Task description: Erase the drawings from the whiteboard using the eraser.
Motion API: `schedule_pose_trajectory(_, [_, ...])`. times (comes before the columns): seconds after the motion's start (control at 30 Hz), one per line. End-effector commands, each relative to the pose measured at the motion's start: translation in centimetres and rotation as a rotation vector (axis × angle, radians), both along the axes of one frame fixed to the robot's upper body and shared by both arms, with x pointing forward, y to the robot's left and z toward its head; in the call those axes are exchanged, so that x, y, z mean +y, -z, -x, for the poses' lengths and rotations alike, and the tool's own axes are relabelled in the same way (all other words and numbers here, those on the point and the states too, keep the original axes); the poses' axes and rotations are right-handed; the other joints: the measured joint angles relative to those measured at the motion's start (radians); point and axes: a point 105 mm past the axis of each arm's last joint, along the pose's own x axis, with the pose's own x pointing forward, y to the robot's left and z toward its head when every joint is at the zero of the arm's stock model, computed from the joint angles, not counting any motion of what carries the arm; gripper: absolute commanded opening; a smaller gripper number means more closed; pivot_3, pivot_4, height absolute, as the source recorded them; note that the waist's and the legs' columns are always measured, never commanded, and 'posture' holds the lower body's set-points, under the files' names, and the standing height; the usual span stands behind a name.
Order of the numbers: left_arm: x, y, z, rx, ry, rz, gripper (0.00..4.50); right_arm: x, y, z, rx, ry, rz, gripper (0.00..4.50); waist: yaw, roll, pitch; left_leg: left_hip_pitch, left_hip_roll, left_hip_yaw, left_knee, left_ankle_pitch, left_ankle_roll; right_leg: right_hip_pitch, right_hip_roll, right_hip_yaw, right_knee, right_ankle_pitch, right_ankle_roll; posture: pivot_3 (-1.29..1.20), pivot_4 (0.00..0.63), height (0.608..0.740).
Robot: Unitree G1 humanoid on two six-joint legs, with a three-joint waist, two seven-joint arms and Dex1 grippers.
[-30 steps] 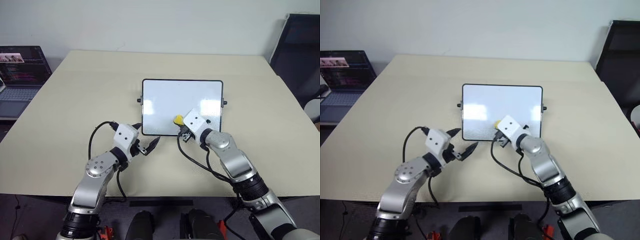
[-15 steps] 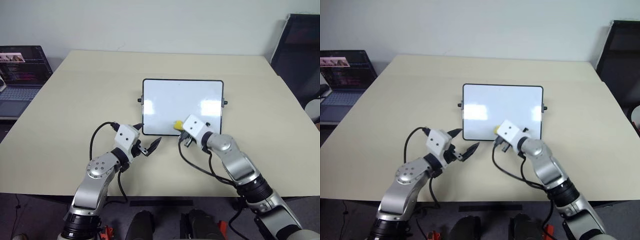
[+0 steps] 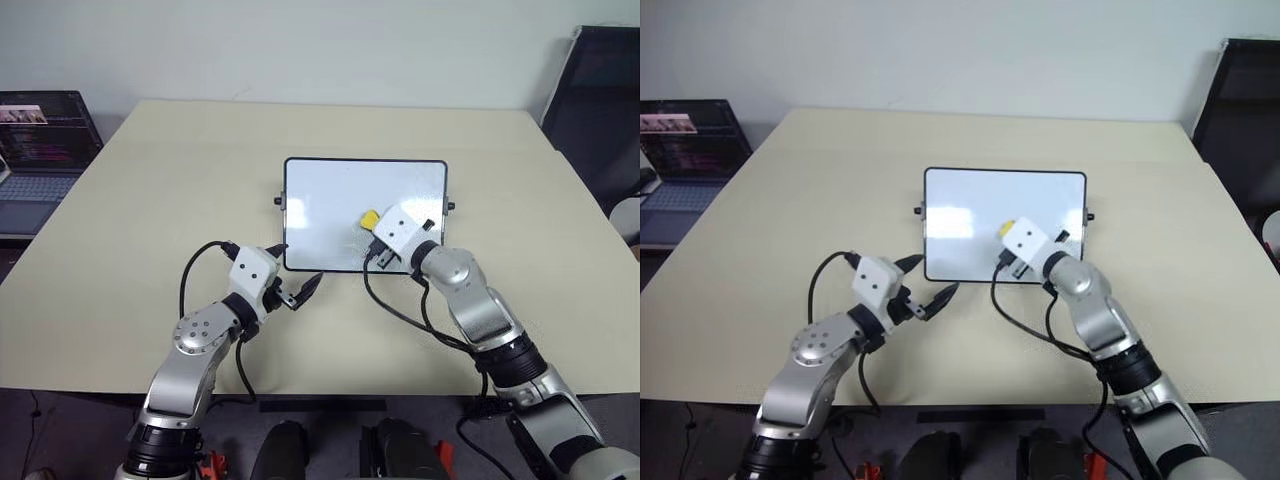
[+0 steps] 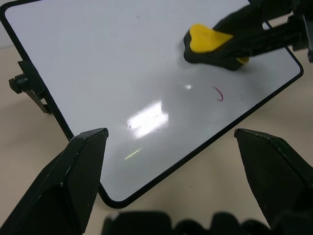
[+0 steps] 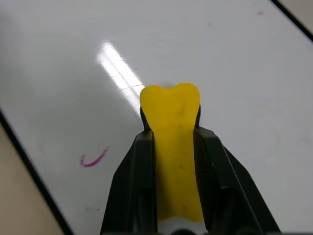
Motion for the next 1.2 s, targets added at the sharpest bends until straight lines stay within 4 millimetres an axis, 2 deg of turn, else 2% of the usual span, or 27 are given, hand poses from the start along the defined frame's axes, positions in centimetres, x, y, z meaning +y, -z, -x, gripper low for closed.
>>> schedule_pose_trajectory(0.03, [0.0, -1.7, 0.3, -0.064, 0.006, 0.018, 4.50, -0.4, 1.9, 0.6, 0.061, -0.008, 0.081, 0.80, 0.000, 0.000, 0.000, 0.001, 0.000, 0.000, 0.000, 0.000, 0.000, 0.001, 0.000, 0.000, 0.000, 0.000, 0.000, 0.00, 0.150, 0.740])
schedule_pose_trajectory(0.6, [0.6, -0.9, 0.6, -0.053, -0.018, 0.022, 4.50, 1.3, 4.3, 2.3, 0.144, -0.068, 0.130, 0.80, 0.000, -0.001, 0.000, 0.005, 0.001, 0.002, 0.001, 0.000, 0.000, 0.003, 0.000, 0.003, 0.001, -0.002, 0.004, 0.00, 0.150, 0.740])
schedule_pose_trajectory(0.77, [0.7, -0.8, 0.6, -0.053, -0.021, 0.020, 4.50, 0.7, 5.1, 2.9, 0.173, -0.086, 0.158, 0.80, 0.001, -0.001, 0.000, 0.005, 0.001, 0.002, 0.001, 0.000, 0.000, 0.003, 0.000, 0.003, 0.001, -0.002, 0.004, 0.00, 0.150, 0.740])
schedule_pose_trajectory(0.93, [0.4, -0.8, 0.6, -0.055, -0.015, 0.023, 4.50, -0.5, 3.9, 2.8, 0.138, -0.058, 0.137, 0.80, 0.004, -0.001, 0.000, 0.004, 0.000, 0.001, 0.001, 0.000, 0.000, 0.003, 0.000, 0.002, 0.000, -0.003, 0.004, 0.00, 0.150, 0.740])
schedule_pose_trajectory(1.2, [-0.3, -0.9, 0.4, -0.058, 0.017, 0.029, 4.50, -1.4, 0.1, 2.9, 0.044, -0.014, 0.016, 0.80, 0.004, -0.001, 0.000, 0.003, 0.000, 0.001, 0.000, 0.000, 0.000, 0.002, 0.000, 0.002, 0.000, -0.002, 0.004, 0.00, 0.150, 0.740])
